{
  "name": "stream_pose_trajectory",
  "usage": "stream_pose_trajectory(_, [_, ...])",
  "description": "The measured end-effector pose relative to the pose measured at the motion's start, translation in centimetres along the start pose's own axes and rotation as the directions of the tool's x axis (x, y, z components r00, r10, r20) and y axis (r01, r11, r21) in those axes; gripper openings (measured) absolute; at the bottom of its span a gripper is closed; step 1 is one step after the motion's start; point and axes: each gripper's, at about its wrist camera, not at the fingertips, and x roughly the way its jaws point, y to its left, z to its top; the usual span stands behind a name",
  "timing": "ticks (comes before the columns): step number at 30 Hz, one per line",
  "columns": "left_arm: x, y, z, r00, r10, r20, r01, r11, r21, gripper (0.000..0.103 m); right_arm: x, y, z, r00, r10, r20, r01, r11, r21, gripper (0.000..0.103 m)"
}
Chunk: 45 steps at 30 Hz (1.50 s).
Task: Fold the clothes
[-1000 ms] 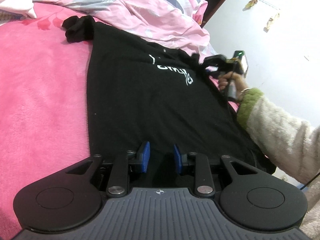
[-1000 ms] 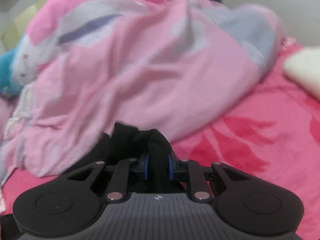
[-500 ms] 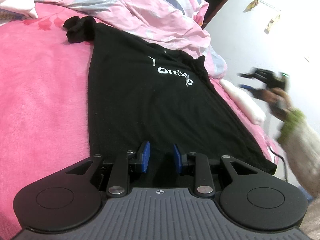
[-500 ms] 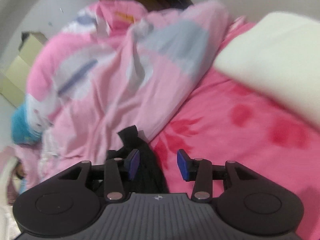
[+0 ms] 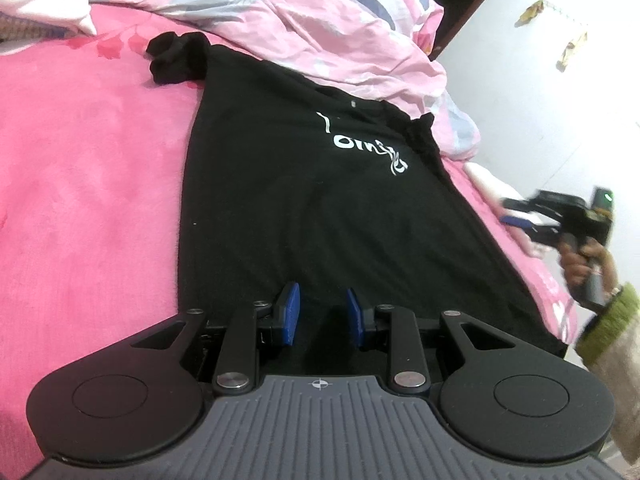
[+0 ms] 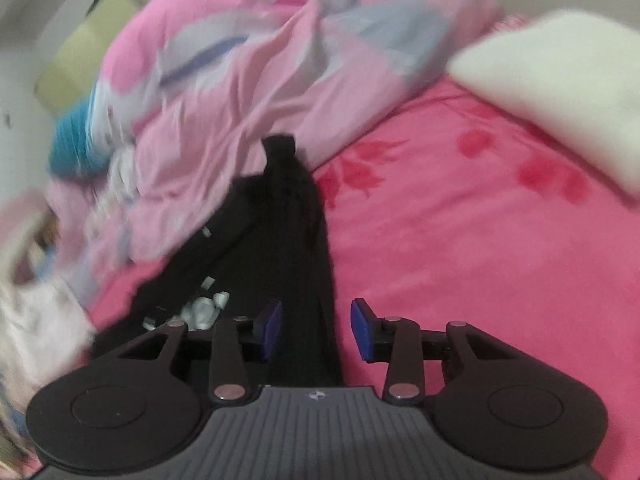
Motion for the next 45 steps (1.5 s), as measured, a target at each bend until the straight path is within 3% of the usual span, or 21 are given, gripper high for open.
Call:
stream_pose_trajectory(4, [0.0,0.0,-0.1,1.0,0.002,0.004,-0.003,1.0,0.031,0.028,3.9,2.0,0.1,0.996,-0.074,0.049,0.08,0.987,-0.137,0.037])
stream_pose_trajectory(7, [-0.1,0.3,-0.3,1.0,-0.015,0.014,0.014,0.999,0.033,0.028,6.1,2.5,0.2,0.994,-0.097,0.051,0.106,0.974,-0.202,0.028])
stream_pose_trajectory(9, [-0.1,0.5,-0.5,0.999,-0.029,0.023,0.029,0.999,0.03,0.028,7.2,2.6,0.3,0.993,-0.106,0.047,0.114,0.966,-0.234,0.012])
stream_pose_trajectory(12, [-0.1,0.8,-0.5,0.999,-0.046,0.029,0.045,0.999,0.021,0.028,7.5,2.2,0.3,0.991,-0.118,0.069,0.132,0.963,-0.236,0.003])
stream_pose_trajectory(17, [-0.2,1.3,-0.6,0.997,-0.071,0.038,0.071,0.997,0.004,0.028,6.2,-0.2,1.9,0.99,-0.062,0.123,0.073,0.993,-0.091,0.002])
stream_pose_trajectory(22, [-0.2,1.6,-0.7,0.995,-0.093,0.046,0.093,0.996,-0.009,0.028,7.6,-3.2,3.0,0.993,-0.056,0.107,0.049,0.997,0.06,0.002])
stream_pose_trajectory(25, [-0.2,1.5,-0.7,0.995,-0.09,0.045,0.09,0.996,-0.005,0.028,9.0,-5.7,2.9,0.996,-0.02,0.086,0.002,0.979,0.202,0.002])
stream_pose_trajectory(28, [-0.2,1.5,-0.7,0.995,-0.088,0.046,0.088,0.996,-0.001,0.028,8.7,-8.0,2.8,0.994,0.04,0.106,-0.075,0.934,0.35,0.002])
stream_pose_trajectory(34, [-0.2,1.5,-0.7,0.995,-0.086,0.046,0.086,0.996,0.001,0.028,4.1,-13.5,1.9,0.983,0.043,0.179,-0.146,0.775,0.615,0.002])
stream_pose_trajectory(36, [-0.2,1.5,-0.7,0.995,-0.086,0.047,0.086,0.996,0.002,0.028,0.8,-14.8,1.2,0.977,0.054,0.205,-0.175,0.752,0.635,0.003])
stream_pose_trajectory(40, [-0.2,1.5,-0.7,0.995,-0.083,0.047,0.083,0.997,0.005,0.028,-8.4,-16.1,-0.7,0.965,0.074,0.253,-0.219,0.76,0.612,0.004])
stream_pose_trajectory(45, [-0.3,1.0,-0.7,0.997,-0.063,0.044,0.063,0.998,0.018,0.028,-19.6,-15.2,-3.7,0.938,0.097,0.332,-0.27,0.806,0.528,0.005])
